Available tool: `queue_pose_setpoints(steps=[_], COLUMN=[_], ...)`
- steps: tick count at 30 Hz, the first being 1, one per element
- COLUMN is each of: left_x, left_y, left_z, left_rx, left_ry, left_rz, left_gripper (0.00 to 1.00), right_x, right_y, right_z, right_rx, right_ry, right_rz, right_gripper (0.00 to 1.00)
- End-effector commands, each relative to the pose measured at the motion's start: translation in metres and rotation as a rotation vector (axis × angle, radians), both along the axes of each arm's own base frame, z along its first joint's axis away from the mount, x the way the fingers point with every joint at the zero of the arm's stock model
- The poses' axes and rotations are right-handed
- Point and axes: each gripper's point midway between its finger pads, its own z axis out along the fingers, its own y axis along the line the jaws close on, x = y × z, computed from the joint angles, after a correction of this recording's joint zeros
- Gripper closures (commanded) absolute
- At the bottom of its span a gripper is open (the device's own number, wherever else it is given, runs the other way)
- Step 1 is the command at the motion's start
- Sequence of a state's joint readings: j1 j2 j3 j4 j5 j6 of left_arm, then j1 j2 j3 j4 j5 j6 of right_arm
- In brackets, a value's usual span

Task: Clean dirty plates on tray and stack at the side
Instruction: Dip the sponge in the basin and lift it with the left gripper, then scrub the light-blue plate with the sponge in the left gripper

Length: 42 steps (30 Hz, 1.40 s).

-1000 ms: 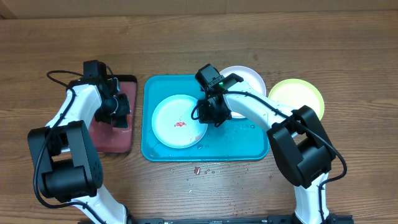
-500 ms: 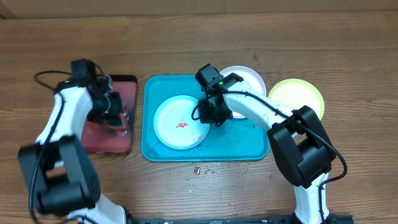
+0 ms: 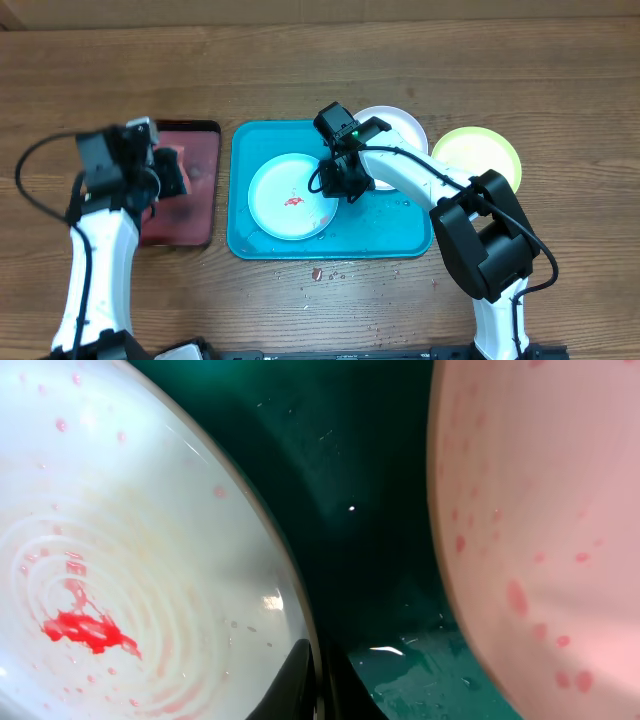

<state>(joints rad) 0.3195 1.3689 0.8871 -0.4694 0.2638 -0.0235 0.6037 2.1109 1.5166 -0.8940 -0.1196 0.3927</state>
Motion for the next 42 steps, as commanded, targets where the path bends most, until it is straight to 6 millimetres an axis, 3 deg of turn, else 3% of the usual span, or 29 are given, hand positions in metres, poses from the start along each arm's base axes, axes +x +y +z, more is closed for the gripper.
queue_pose_setpoints(steps=[1,7,14,31,36,39,42], left_x=[-0.006,-0.014,-0.010,-0.005,-0.003,0.002,0.010], left_y=[-0.004,0.005,-0.008,-0.006,0.002,-0.006,-0.027], left_z=[0.007,-0.016,-0.024,-0.022,-0.028,-0.028,-0.022], left_rx=[-0.126,-0.286,-0.445,-0.434,-0.465,-0.393,-0.269], left_ry=[-0.103,-0.136,-0.189,-0.209,-0.123,-0.046,0.029], left_rz=[-0.031,-0.035,-0.152,-0.157,-0.022,-0.023,-0.102], left_gripper=[0.96,0.96,0.96,0.96,0.96,0.96,0.96], right_x=[0.008,0.008,0.009,0.010,0.007,0.007,0.007], right_y=[-0.010,-0.010,-0.009,-0.009,-0.010,-0.011,-0.011], right_z=[-0.003,-0.003,-0.003,-0.003,-0.004,-0.004,-0.004], right_rx=[-0.059,-0.059,-0.057,-0.054,-0.061,-0.066,-0.066], right_ry=[-0.034,-0.034,-0.036,-0.039,-0.031,-0.034,-0.043], right_rz=[-0.005,-0.004,-0.005,-0.005,0.004,0.046,0.073], right_gripper=[0.96,0.96,0.96,0.96,0.96,0.96,0.96])
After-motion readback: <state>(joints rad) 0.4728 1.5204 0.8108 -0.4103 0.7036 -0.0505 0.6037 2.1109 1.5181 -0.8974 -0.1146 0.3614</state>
